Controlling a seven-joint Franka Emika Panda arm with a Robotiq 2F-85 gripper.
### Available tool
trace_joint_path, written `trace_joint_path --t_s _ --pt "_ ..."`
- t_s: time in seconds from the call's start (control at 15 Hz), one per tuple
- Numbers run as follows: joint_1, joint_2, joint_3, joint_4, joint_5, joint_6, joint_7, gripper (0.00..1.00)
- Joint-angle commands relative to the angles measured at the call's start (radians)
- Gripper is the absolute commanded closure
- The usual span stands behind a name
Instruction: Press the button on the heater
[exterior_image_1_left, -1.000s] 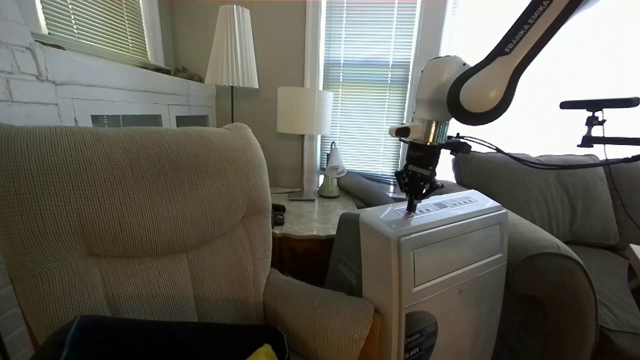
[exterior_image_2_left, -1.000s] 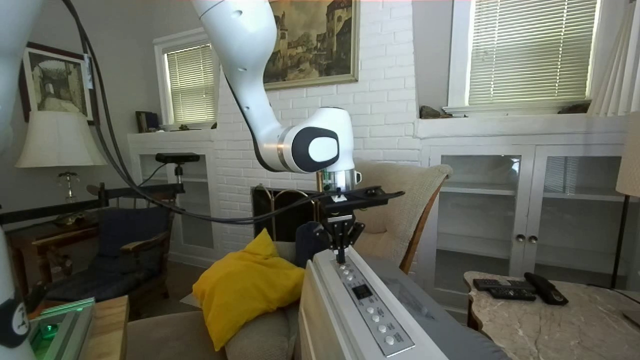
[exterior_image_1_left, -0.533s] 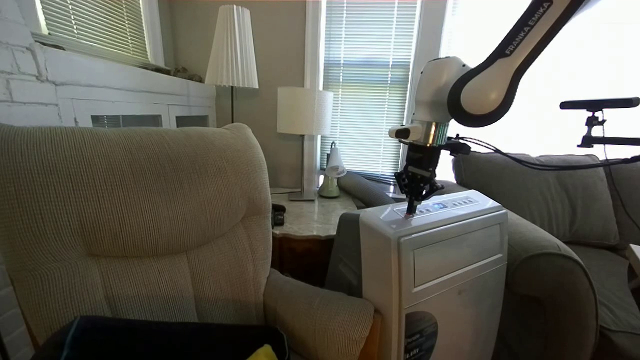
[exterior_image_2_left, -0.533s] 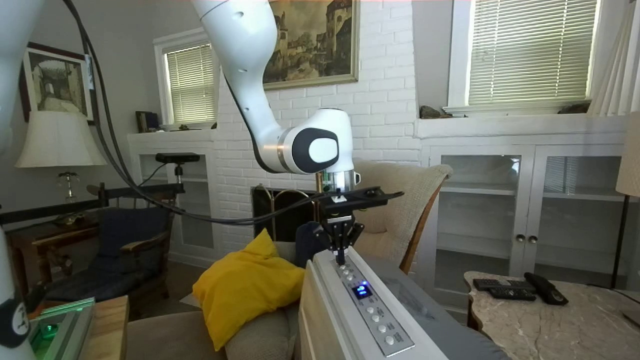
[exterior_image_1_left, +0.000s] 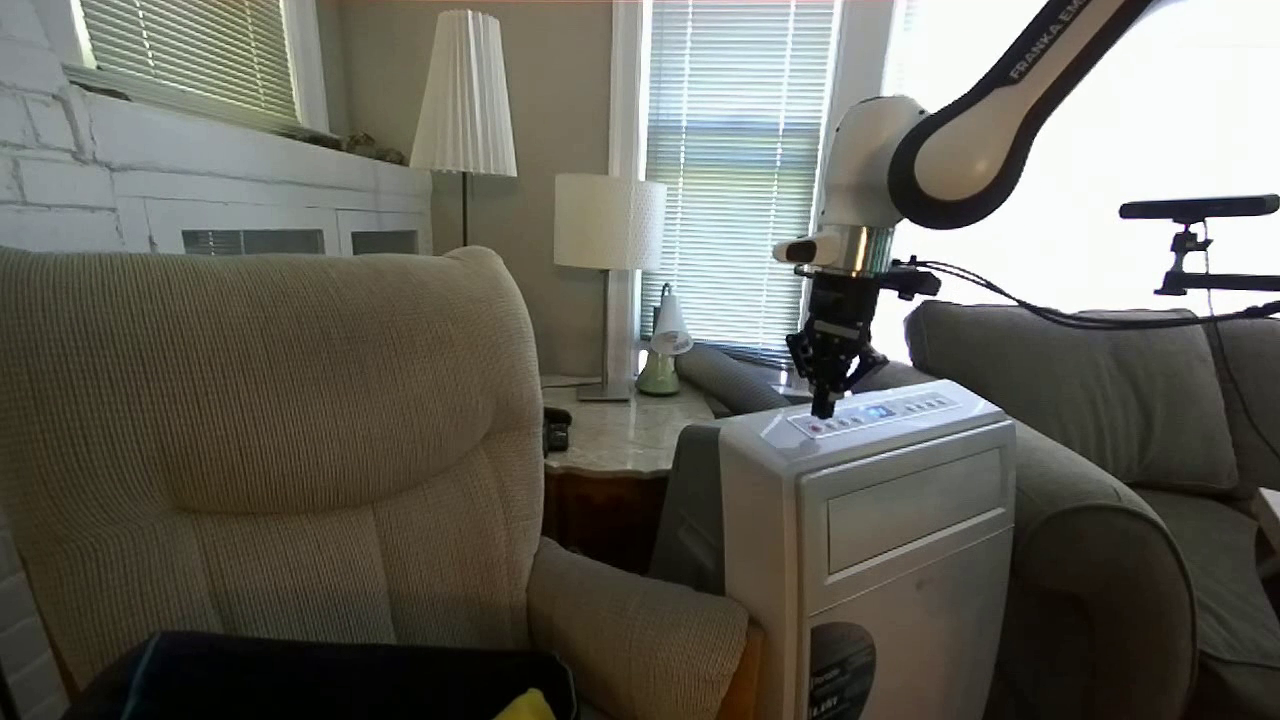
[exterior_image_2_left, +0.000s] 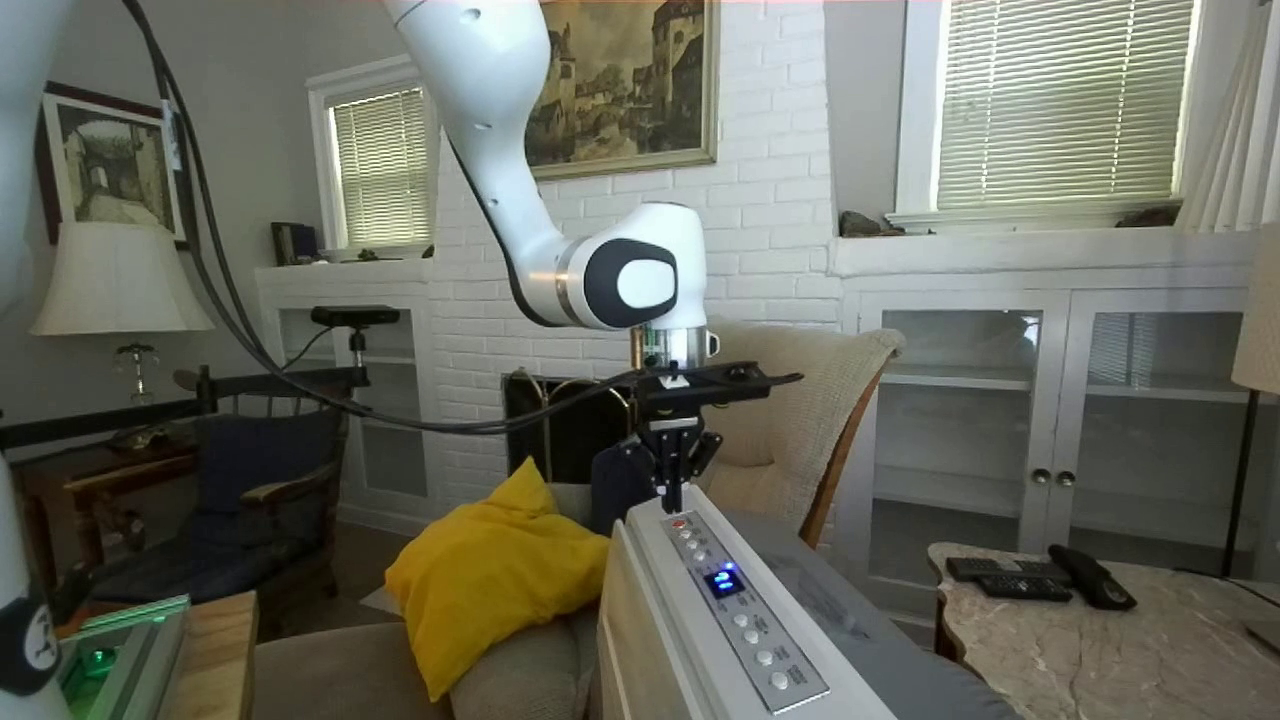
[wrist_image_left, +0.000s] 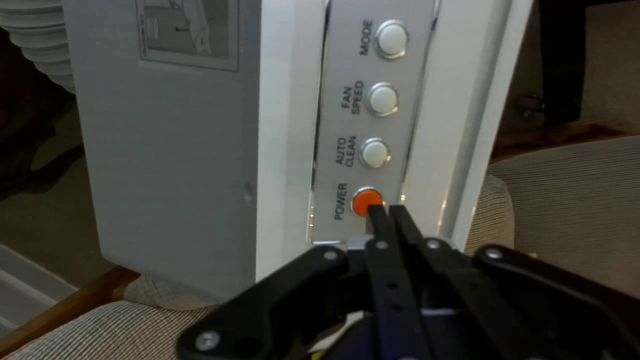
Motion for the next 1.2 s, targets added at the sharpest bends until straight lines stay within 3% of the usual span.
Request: trace_joint_path --t_s 0.0,0.27,0.6,1.07,1.13 --pt "-0.028 -0.120 0.029 0.000 0.087 -0.212 -0.015 0.60" --pt "0.001 -0.233 -0.043 0.009 0.104 -0.414 0.158 0.32" --pt "-0.002 -0.347 -0.099 -0.021 0.175 -0.466 0.323 0.00" --pt "0.001 -0.489 -0.160 -0.102 0.103 -0.417 0.669 0.00" --pt "0.011 -0.420 -0.163 -0.039 0.133 -0.449 0.574 0.00"
